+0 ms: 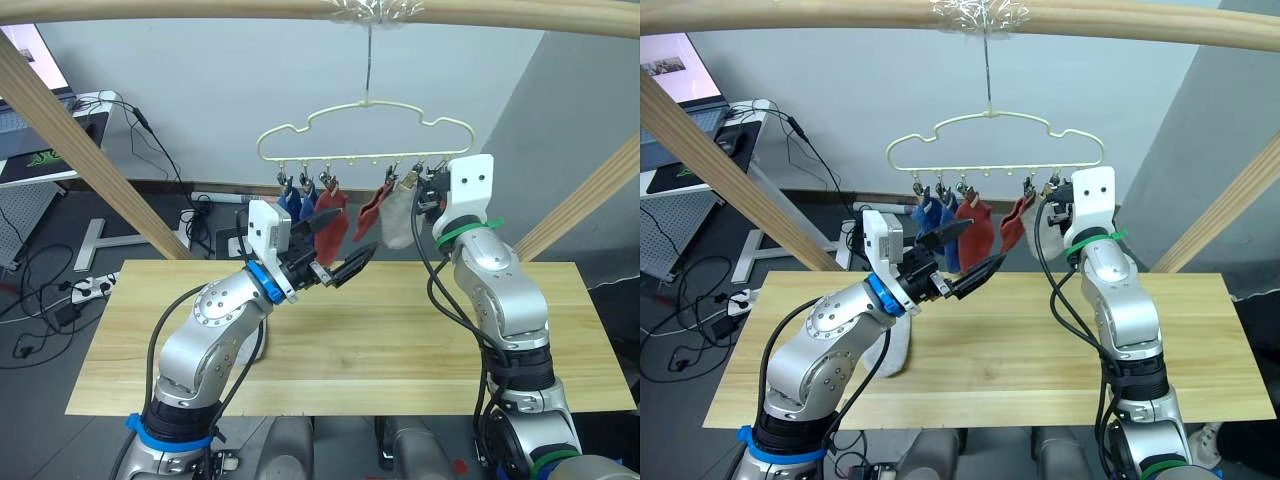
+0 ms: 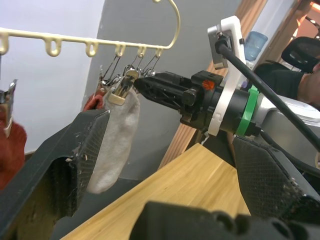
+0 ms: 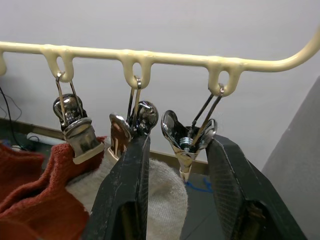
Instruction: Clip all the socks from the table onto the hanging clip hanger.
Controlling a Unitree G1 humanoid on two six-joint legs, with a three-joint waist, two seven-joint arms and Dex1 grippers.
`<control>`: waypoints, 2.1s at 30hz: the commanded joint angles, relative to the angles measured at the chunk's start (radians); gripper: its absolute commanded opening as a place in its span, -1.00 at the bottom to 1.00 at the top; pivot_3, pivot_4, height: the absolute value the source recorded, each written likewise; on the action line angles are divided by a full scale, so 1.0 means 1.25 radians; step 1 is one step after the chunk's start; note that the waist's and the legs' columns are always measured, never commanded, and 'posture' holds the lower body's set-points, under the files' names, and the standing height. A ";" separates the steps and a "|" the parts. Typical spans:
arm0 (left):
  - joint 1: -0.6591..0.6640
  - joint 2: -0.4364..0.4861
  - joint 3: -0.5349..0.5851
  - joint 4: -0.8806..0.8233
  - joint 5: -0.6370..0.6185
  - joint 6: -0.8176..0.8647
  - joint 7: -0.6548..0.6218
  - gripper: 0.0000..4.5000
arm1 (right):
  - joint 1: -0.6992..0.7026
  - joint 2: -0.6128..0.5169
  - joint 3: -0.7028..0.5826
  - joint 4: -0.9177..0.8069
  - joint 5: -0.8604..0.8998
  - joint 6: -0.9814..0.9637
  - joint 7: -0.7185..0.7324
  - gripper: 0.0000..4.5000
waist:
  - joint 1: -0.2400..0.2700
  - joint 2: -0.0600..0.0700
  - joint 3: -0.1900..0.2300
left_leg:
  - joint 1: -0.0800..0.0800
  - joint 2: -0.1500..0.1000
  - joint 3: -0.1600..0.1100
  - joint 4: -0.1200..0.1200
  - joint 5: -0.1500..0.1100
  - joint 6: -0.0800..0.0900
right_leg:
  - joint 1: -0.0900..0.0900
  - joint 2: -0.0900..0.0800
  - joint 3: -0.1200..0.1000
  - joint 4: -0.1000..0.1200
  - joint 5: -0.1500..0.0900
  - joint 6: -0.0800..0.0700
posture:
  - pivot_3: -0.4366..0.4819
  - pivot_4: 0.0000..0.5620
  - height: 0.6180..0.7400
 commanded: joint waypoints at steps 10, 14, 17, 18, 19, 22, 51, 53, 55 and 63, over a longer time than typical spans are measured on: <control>0.005 0.000 0.011 -0.039 -0.010 -0.004 0.002 1.00 | 0.012 -0.015 -0.022 -0.041 -0.038 -0.001 0.004 -0.23 | 0.005 0.000 0.000 | 0.000 0.000 0.000 0.000 0.000 0.000 | 0.000 0.000 0.000 0.000 0.000 0.000 | 0.69 -0.15 1.00; 0.008 0.000 0.010 -0.042 -0.010 -0.004 0.002 1.00 | 0.028 -0.016 -0.022 -0.074 -0.039 0.002 0.017 -0.23 | 0.005 0.000 0.000 | 0.000 0.000 0.000 0.000 0.000 0.000 | 0.000 0.000 0.000 0.000 0.000 0.000 | 0.69 -0.15 1.00; 0.009 0.001 0.011 -0.043 -0.011 -0.004 0.001 1.00 | 0.040 -0.016 -0.019 -0.098 -0.042 0.002 0.019 -0.23 | 0.005 0.000 0.000 | 0.000 0.000 0.000 0.000 0.000 0.000 | 0.000 0.000 0.000 0.000 0.000 0.000 | 0.68 -0.14 1.00; 0.009 0.000 0.011 -0.042 -0.011 -0.004 0.001 1.00 | 0.043 -0.015 -0.018 -0.103 -0.042 0.002 0.019 -0.23 | 0.005 0.000 0.000 | 0.000 0.000 0.000 0.000 0.000 0.000 | 0.000 0.000 0.000 0.001 0.000 0.000 | 0.68 -0.14 1.00; 0.009 0.000 0.011 -0.042 -0.011 -0.004 0.002 1.00 | 0.047 -0.015 -0.018 -0.107 -0.042 0.005 0.020 -0.23 | 0.005 0.000 0.000 | 0.000 0.000 0.000 0.000 0.000 0.000 | 0.000 0.000 0.000 0.001 0.000 0.000 | 0.68 -0.14 1.00; 0.009 0.000 0.010 -0.041 -0.012 -0.005 0.000 1.00 | 0.056 -0.011 -0.021 -0.111 -0.044 0.017 0.013 -0.23 | 0.005 0.000 0.000 | 0.001 0.000 0.000 0.000 0.000 0.000 | 0.000 0.000 0.000 0.001 0.000 0.000 | 0.67 -0.13 1.00; -0.045 -0.021 0.013 -0.043 -0.027 0.010 0.025 1.00 | -0.034 0.010 -0.030 -0.007 -0.050 -0.030 0.010 -0.23 | 0.004 0.000 0.000 | 0.002 0.000 0.000 0.001 0.000 0.000 | -0.001 0.000 0.000 0.006 0.000 0.000 | 0.69 -0.13 1.00; -0.046 -0.023 0.014 -0.046 -0.033 0.013 0.027 1.00 | -0.035 0.011 -0.031 -0.006 -0.048 -0.030 0.009 -0.23 | 0.004 0.000 0.000 | 0.003 0.000 0.000 0.001 0.000 0.000 | -0.001 0.000 0.000 0.008 0.000 0.000 | 0.69 -0.13 1.00; -0.049 -0.026 0.015 -0.049 -0.039 0.016 0.028 1.00 | -0.036 0.012 -0.033 -0.003 -0.047 -0.031 0.009 -0.23 | 0.004 0.000 0.000 | 0.003 0.000 0.000 0.001 0.000 0.000 | -0.001 0.000 0.000 0.008 0.000 0.000 | 0.69 -0.13 1.00; -0.053 -0.023 0.014 -0.048 -0.050 0.019 0.032 1.00 | -0.028 0.012 -0.045 -0.006 -0.039 -0.030 0.011 -1.00 | 0.004 0.000 0.000 | 0.003 0.000 0.000 0.001 0.000 0.000 | -0.001 0.000 0.000 0.008 0.000 0.000 | 0.68 -0.12 1.00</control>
